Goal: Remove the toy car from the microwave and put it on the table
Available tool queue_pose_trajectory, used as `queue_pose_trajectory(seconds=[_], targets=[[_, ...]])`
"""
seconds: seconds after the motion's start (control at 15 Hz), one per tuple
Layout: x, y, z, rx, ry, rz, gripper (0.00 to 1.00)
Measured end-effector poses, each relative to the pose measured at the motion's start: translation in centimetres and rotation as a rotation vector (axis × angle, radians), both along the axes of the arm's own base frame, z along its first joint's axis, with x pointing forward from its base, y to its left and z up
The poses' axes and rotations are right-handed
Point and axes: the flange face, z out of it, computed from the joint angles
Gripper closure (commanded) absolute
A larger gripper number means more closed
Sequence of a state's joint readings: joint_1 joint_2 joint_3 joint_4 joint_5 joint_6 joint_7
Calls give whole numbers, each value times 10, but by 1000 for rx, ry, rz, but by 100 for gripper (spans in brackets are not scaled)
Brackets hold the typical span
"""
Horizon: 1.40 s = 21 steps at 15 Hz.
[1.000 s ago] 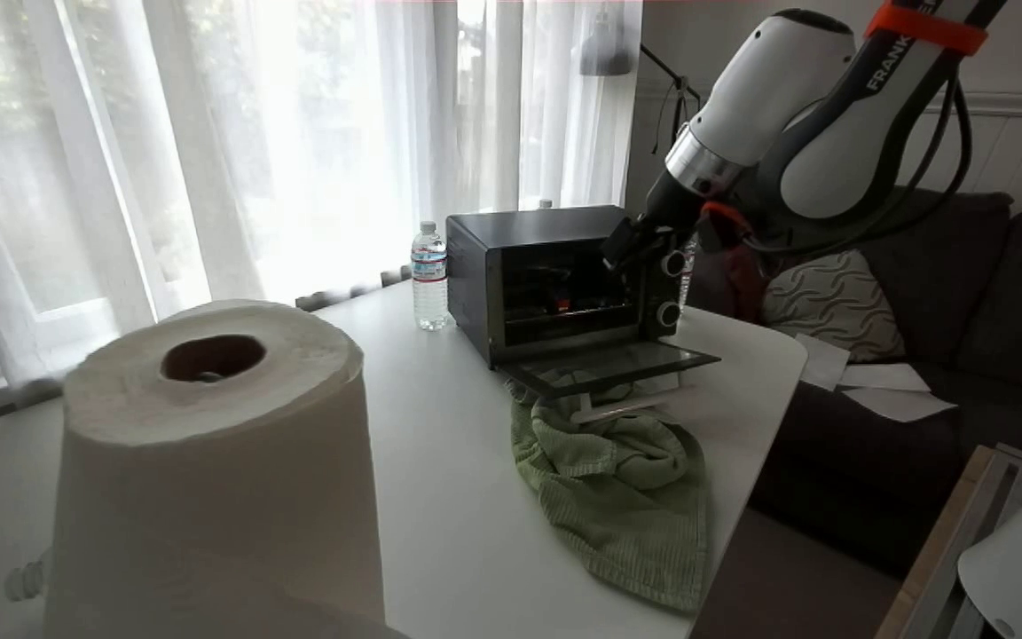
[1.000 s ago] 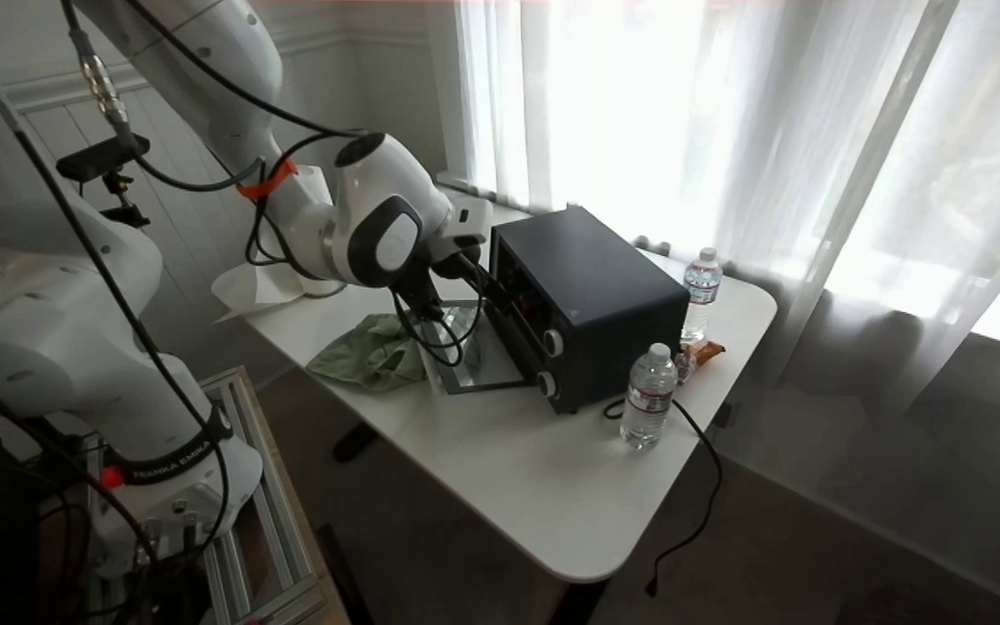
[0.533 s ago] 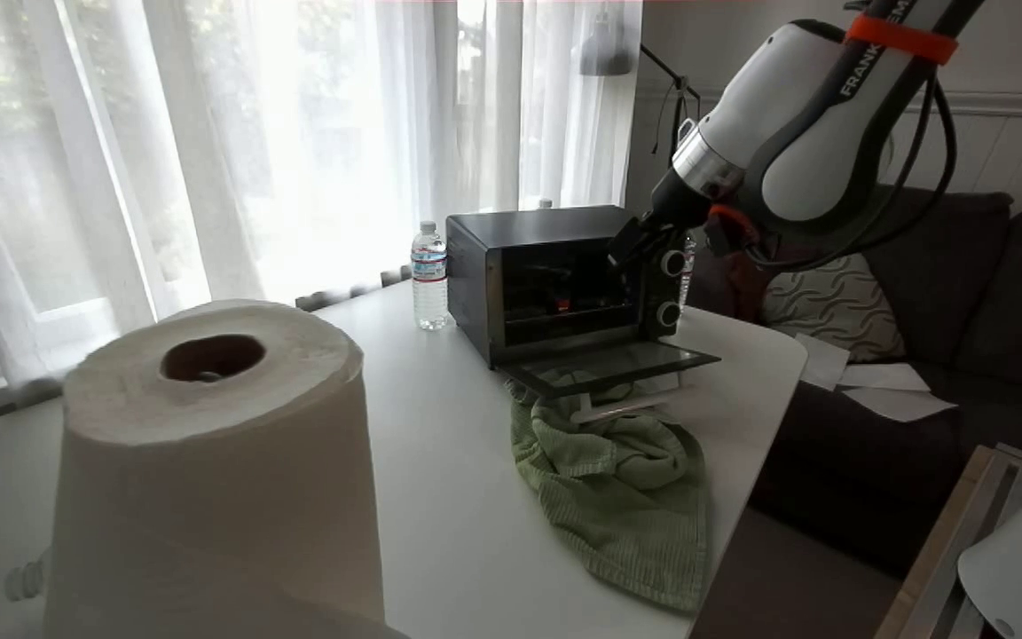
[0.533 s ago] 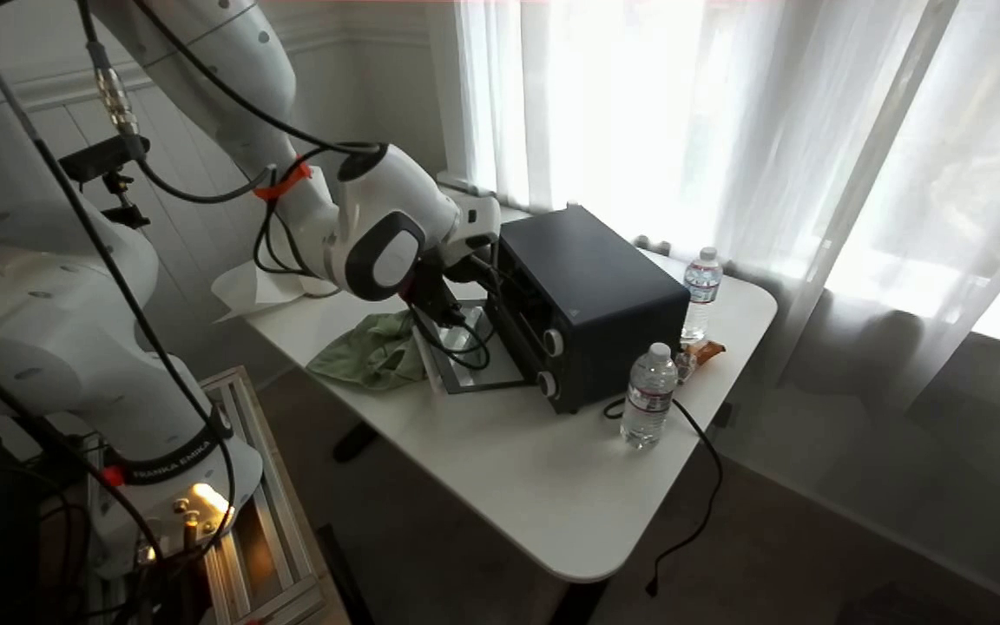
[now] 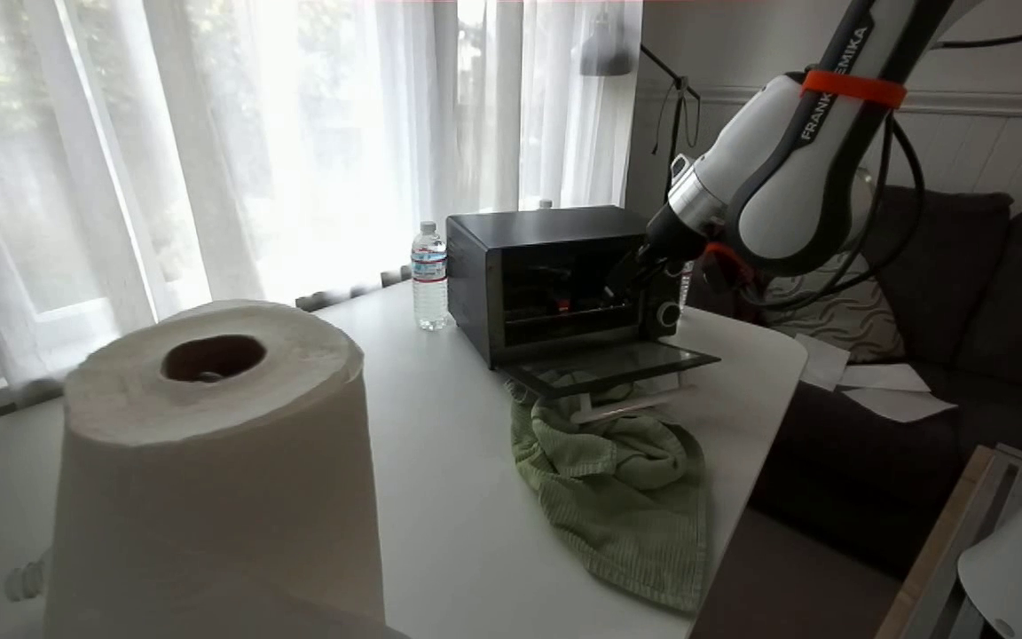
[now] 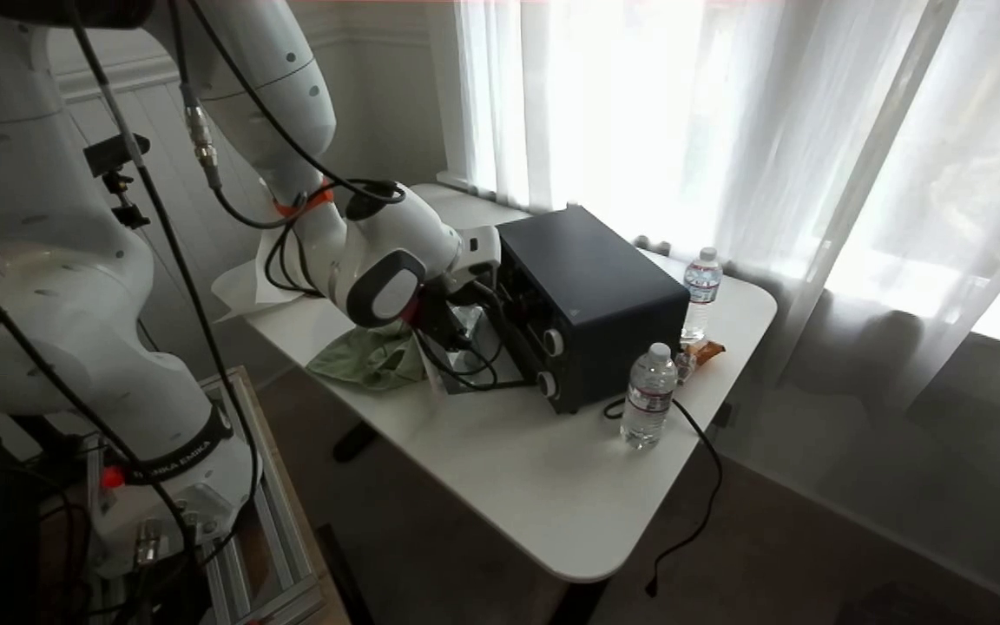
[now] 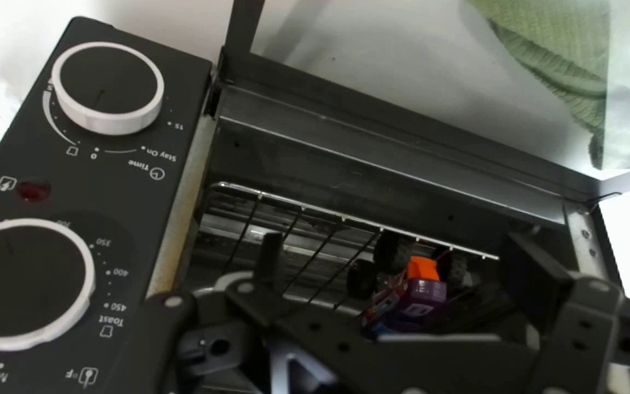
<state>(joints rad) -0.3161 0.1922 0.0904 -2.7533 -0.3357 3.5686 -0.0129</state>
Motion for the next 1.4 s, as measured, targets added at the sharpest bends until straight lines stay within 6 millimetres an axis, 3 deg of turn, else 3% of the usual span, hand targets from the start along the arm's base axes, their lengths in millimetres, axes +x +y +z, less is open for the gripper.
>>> queue_pose_trajectory(seconds=[0.33, 0.67, 1.4], targets=[[0, 1, -2, 2, 4, 4, 0], [-1, 15, -22, 31, 24, 30, 0], [8, 33, -29, 102, -211, 45, 0]])
